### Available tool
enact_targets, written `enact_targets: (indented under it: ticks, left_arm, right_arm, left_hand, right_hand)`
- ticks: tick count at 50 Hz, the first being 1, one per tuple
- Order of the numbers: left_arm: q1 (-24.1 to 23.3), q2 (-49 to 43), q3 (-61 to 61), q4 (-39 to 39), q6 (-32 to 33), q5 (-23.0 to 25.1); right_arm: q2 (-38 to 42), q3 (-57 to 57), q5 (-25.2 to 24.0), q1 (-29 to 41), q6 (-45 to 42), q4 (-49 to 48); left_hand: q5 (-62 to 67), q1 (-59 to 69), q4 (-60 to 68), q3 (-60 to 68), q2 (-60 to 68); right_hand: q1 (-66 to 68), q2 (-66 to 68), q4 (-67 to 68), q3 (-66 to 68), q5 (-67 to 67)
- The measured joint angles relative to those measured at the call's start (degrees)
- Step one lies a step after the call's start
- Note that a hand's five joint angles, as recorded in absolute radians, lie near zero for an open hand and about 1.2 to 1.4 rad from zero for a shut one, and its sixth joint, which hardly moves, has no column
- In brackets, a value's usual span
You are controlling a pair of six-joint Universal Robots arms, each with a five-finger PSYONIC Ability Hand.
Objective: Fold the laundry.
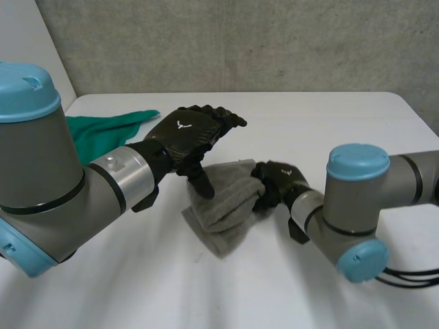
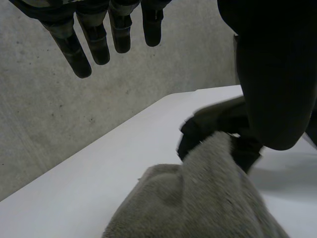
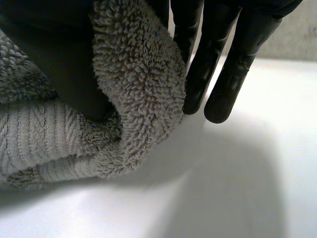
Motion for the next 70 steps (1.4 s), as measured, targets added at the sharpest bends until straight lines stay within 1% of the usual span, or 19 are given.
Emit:
enact_targets:
  ticks: [6,11,15,24,29,35,37,42,46,53,54,55,58,62,65,66,67,68,70]
  left_arm:
    - [0.0,-0.2,0.0,0.0,0.0,0.0]
    - [-0.1,-0.4,0.0,0.1,0.0,0.0]
    - [-0.2,-0.6,0.0,0.1,0.0,-0.1]
    - [-0.4,-1.3,0.0,0.1,0.0,-0.2]
    - [-0.5,-1.5,-0.3,0.1,0.0,-0.6]
    - [-0.5,-1.5,-0.6,0.1,0.0,-1.1]
    - [-0.6,-1.5,-0.7,0.1,-0.1,-1.3]
    - [-0.7,-1.5,-0.8,0.2,-0.1,-1.4]
    - [-0.8,-1.8,-0.8,0.2,-0.5,-1.4]
    - [-0.8,-2.1,-0.8,0.1,-1.6,-1.4]
    - [-0.8,-2.2,-0.8,0.1,-1.7,-1.4]
    - [-0.8,-2.1,-0.8,0.1,-1.7,-1.4]
    - [-0.7,-2.0,-0.7,0.1,-1.9,-1.4]
    - [-0.6,-1.7,-0.6,0.1,-1.9,-1.4]
    - [-0.4,-1.2,-0.7,0.0,-1.9,-1.4]
    - [-0.4,-1.2,-0.7,0.0,-1.9,-1.4]
    - [-0.4,-0.8,-0.7,-0.1,-1.8,-1.4]
    - [-0.4,-0.8,-0.7,-0.1,-1.8,-1.4]
    - [-0.3,-0.2,-0.8,-0.1,-1.8,-1.4]
  right_arm:
    - [2.4,-7.4,-1.1,-2.6,-1.8,0.3]
    - [7.0,-17.1,-2.2,-8.0,-3.8,2.2]
    - [12.5,-27.5,-2.2,-12.2,-5.0,5.2]
    - [30.6,-60.4,0.2,-24.7,-6.0,16.8]
    - [36.4,-70.1,0.1,-31.1,-6.3,19.9]
    - [37.4,-71.4,-2.5,-37.6,-6.9,19.1]
    - [37.4,-71.1,-4.9,-40.6,-7.2,18.4]
    - [37.8,-71.0,-7.6,-43.0,-7.5,18.2]
    - [38.3,-71.5,-7.7,-43.7,-8.6,18.6]
    - [38.2,-72.3,-4.1,-44.2,-13.4,19.3]
    - [37.9,-72.3,-3.6,-44.2,-14.8,19.7]
    - [37.7,-72.2,-3.4,-44.2,-15.6,19.9]
    - [36.3,-71.7,-2.8,-43.9,-20.6,22.0]
    - [34.0,-70.5,-1.7,-43.4,-28.1,24.7]
    - [30.5,-68.4,1.4,-42.9,-36.8,26.7]
    - [30.5,-68.4,1.4,-42.9,-36.8,26.7]
    - [28.1,-66.9,4.1,-42.8,-41.3,27.1]
    - [28.1,-66.9,4.1,-42.8,-41.3,27.1]
    - [25.3,-65.5,7.4,-42.4,-45.3,27.0]
  left_hand:
    - [0.0,0.0,0.0,0.0,0.0]
    - [0.0,0.0,0.0,0.0,0.0]
    - [0.0,0.0,0.0,0.0,0.0]
    - [0.0,0.0,0.0,0.0,0.0]
    - [0.0,0.0,0.0,0.0,0.0]
    - [0.0,0.0,0.0,0.0,0.0]
    - [0.0,0.0,0.0,0.0,0.0]
    - [0.0,0.0,0.0,0.0,0.0]
    - [0.0,0.0,0.0,0.0,0.0]
    - [0.0,0.0,0.0,0.0,0.0]
    - [0.0,0.0,0.0,0.0,0.0]
    - [0.0,0.0,0.0,0.0,0.0]
    - [0.0,0.0,0.0,0.0,0.0]
    - [0.0,0.0,0.0,0.0,0.0]
    - [0.0,0.0,0.0,0.0,0.0]
    - [0.0,0.0,0.0,0.0,0.0]
    - [0.0,0.0,0.0,0.0,0.0]
    - [0.0,0.0,0.0,0.0,0.0]
    - [0.0,0.0,0.0,0.0,0.0]
  right_hand:
    - [0.0,0.0,0.0,0.0,0.7]
    - [0.0,0.0,0.0,1.7,1.8]
    - [0.0,0.0,0.0,1.8,2.0]
    - [0.0,0.0,0.0,2.1,2.3]
    - [0.0,0.0,0.0,2.1,2.5]
    - [0.0,0.0,0.0,2.1,2.5]
    - [0.0,0.0,0.0,2.1,2.7]
    - [0.0,0.0,0.0,2.2,2.8]
    - [0.0,0.0,0.0,2.2,2.8]
    - [-3.0,-3.9,-3.3,-1.1,0.0]
    - [-21.7,-22.5,-22.3,-20.2,-18.6]
    - [-32.3,-37.4,-35.8,-33.7,-32.2]
    - [-38.1,-51.1,-53.6,-51.6,-46.3]
    - [-38.1,-51.8,-54.6,-53.1,-46.8]
    - [-38.1,-51.8,-54.6,-53.1,-46.8]
    - [-38.1,-51.8,-54.6,-53.1,-46.8]
    - [-38.1,-51.8,-54.6,-53.1,-46.8]
    - [-38.1,-51.8,-54.6,-53.1,-46.8]
    - [-38.1,-51.8,-54.6,-53.1,-46.8]
